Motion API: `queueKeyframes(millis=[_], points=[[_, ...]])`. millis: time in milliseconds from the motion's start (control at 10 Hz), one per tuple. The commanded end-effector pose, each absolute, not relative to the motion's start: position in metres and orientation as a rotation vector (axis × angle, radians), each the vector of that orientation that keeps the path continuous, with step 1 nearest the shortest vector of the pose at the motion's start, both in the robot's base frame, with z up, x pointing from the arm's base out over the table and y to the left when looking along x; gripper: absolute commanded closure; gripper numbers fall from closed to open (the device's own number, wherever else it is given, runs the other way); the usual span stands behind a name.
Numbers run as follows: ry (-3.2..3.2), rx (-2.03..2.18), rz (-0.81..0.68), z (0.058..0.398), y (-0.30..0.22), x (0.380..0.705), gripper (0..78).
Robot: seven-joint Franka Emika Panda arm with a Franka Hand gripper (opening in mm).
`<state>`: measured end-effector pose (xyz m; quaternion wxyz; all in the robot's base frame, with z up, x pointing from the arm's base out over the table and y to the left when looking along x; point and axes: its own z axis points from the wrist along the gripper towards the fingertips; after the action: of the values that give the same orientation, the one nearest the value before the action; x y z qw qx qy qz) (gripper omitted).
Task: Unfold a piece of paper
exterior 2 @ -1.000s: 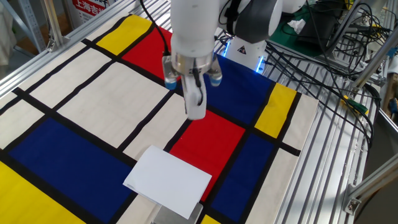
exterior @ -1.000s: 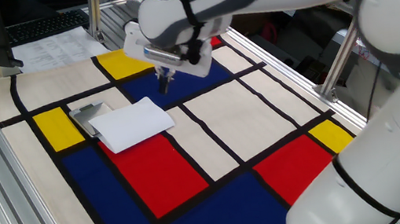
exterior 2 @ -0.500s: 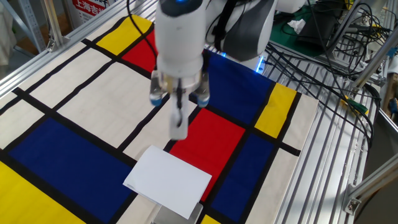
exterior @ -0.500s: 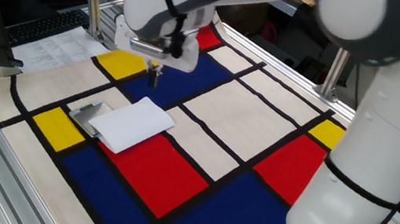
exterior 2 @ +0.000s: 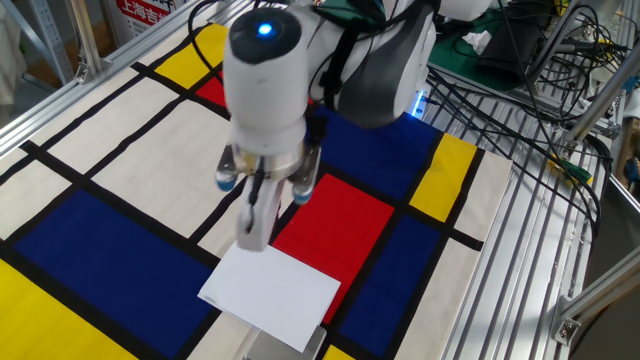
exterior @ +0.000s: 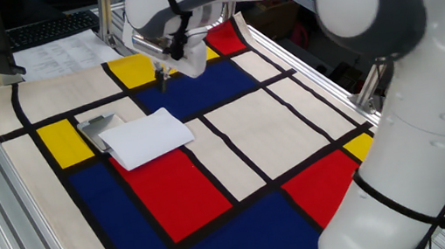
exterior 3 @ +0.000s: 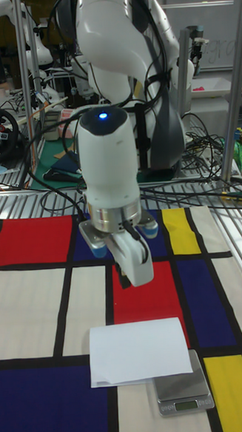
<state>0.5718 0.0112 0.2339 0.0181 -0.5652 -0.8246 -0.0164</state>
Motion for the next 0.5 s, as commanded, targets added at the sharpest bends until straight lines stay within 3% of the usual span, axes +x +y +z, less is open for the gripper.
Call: queueKeyframes(millis=[100, 300, 500], points=[[-2.504, -1.849, -0.02, 0.2298, 0.0065, 0.5896, 77.6], [-2.499, -1.871, 0.002, 0.2275, 0.0047, 0.5959, 77.6], [-2.59, -1.734, 0.134, 0.2275, 0.0047, 0.5959, 77.6]])
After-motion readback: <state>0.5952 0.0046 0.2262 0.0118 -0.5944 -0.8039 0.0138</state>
